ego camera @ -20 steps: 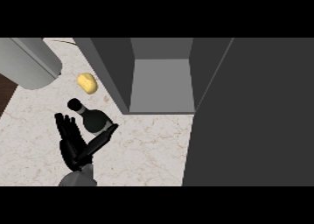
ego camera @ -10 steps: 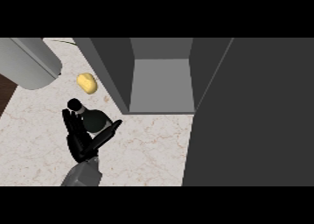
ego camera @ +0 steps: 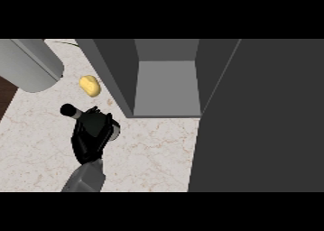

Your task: Pick up the wine, place it into the cabinet and close the cabinet

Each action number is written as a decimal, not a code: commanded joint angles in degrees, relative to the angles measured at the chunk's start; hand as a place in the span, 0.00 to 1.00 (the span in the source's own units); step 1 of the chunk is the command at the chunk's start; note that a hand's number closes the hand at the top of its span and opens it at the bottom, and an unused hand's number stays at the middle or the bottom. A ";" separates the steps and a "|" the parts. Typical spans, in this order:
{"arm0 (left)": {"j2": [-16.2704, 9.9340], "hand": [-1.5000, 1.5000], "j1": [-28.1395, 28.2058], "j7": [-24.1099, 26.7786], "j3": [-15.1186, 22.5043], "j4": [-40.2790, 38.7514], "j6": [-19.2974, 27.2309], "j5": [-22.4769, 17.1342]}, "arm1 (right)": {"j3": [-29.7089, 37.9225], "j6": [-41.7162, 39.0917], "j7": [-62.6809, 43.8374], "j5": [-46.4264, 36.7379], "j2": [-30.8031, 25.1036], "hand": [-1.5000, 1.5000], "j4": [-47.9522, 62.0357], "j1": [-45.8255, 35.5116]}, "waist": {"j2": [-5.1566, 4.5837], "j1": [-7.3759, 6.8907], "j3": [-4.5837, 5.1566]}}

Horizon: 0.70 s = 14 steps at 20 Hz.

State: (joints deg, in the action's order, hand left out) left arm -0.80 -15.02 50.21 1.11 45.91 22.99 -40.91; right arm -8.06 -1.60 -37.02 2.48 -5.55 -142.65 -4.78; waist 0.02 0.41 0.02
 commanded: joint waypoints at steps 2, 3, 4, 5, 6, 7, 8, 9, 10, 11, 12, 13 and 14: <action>0.36 1.00 -3.08 0.92 1.24 -5.25 -1.95 3.33 | 0.63 1.18 -4.33 2.09 0.46 0.00 -5.20 -1.12 | -0.04 0.02 0.01; -0.20 1.00 -3.59 3.16 -0.81 -8.71 -4.50 2.49 | 1.66 -1.69 -1.43 4.77 -0.47 0.00 -9.67 6.20 | -0.06 0.52 -0.01; 0.37 1.00 -5.94 4.16 -0.21 -11.01 -1.49 4.51 | -1.17 -0.06 -1.95 1.46 0.89 0.00 -6.56 2.72 | -0.11 0.43 0.02; -0.90 1.00 -4.74 2.27 1.75 -8.63 1.22 6.29 | 0.74 -0.31 -3.89 3.32 -0.47 0.00 -8.10 1.20 | 0.00 0.37 0.00; -1.90 1.00 -4.05 1.31 2.82 -6.09 3.98 7.76 | 3.55 -1.61 -0.37 5.58 -0.73 0.00 -4.39 1.75 | 0.04 0.01 -0.07; -2.19 1.00 -4.12 1.13 5.70 -8.31 0.25 9.85 | 0.15 0.38 -3.58 2.57 0.42 0.00 -7.27 0.70 | 0.08 0.47 0.00; -5.09 1.00 -4.23 -2.94 7.15 -6.79 -3.86 10.07 | -0.68 -0.71 -0.12 1.34 0.70 0.00 -5.05 2.74 | 0.11 0.26 -0.05; -9.88 1.00 -2.20 -5.20 9.22 -5.43 -9.62 11.06 | 1.94 -0.93 -0.84 3.61 -0.30 0.00 -4.13 0.77 | 0.22 -0.04 -0.09; -10.90 1.00 -0.83 -5.03 11.00 -5.66 -14.68 11.76 | -0.50 0.14 -1.19 1.00 0.87 0.00 -4.55 1.25 | 0.27 0.14 -0.03; -12.55 1.00 1.14 -4.76 13.15 -4.43 -19.01 12.88 | 0.45 -0.29 -0.48 2.09 0.62 0.00 -4.17 1.89 | 0.37 0.02 -0.08; -16.50 1.00 1.77 -6.40 13.79 -3.95 -25.47 12.52 | -0.84 -0.44 -0.29 1.37 0.82 0.00 -3.37 1.61 | 0.40 -0.19 -0.05; -17.04 1.00 3.10 -4.90 14.40 -2.20 -27.37 12.94 | -1.99 0.19 1.41 -0.86 1.85 0.00 -1.81 1.81 | 0.31 -0.65 -0.04; -19.47 1.00 3.20 -6.54 12.57 -0.97 -30.17 10.94 | 1.53 -1.00 0.94 2.99 0.22 0.00 -3.46 1.80 | 0.23 -0.51 -0.08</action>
State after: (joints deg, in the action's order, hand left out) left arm -13.56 -15.49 46.54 11.32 43.32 4.06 -30.47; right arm -8.18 -2.07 -35.61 2.44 -4.83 -142.22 -4.13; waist 0.46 0.26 -0.17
